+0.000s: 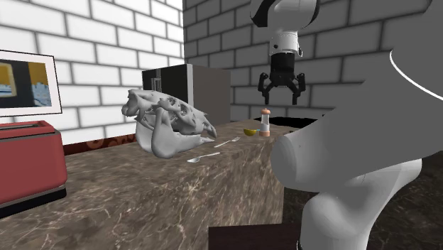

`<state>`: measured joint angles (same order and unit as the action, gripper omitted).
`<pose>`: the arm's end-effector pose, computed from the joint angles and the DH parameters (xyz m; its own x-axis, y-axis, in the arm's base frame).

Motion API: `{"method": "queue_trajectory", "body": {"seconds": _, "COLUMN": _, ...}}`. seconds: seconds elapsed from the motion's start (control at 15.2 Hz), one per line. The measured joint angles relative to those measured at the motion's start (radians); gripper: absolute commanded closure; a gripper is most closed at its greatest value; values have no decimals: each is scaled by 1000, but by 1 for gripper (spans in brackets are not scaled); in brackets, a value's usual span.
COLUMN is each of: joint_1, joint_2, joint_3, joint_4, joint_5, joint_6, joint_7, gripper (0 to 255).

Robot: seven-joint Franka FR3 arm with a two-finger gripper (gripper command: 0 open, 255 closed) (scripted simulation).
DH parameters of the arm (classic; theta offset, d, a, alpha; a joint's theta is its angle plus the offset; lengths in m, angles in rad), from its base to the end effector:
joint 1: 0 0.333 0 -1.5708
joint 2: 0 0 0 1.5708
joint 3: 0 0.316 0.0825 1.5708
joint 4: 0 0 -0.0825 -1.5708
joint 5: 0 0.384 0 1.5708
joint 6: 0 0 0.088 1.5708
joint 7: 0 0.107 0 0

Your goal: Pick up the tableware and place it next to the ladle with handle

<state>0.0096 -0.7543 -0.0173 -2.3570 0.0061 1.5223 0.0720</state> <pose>0.3093 -0.0031 0.5762 0.9940 -0.0737 -0.0815 -0.0749 -0.9971 -0.0121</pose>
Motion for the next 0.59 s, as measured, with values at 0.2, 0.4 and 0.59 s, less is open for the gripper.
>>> {"method": "queue_trajectory", "body": {"seconds": 0.2, "joint_1": 1, "joint_2": 16, "joint_3": 21, "joint_4": -17, "joint_5": 24, "joint_6": 34, "joint_7": 42, "gripper": 0}}
{"method": "queue_trajectory", "body": {"seconds": 0.4, "joint_1": 3, "joint_2": 36, "joint_3": 65, "joint_4": -61, "joint_5": 75, "joint_6": 102, "joint_7": 133, "gripper": 0}}
{"method": "queue_trajectory", "body": {"seconds": 0.59, "joint_1": 5, "joint_2": 97, "joint_3": 111, "joint_4": -69, "joint_5": 126, "joint_6": 179, "joint_7": 228, "gripper": 0}}
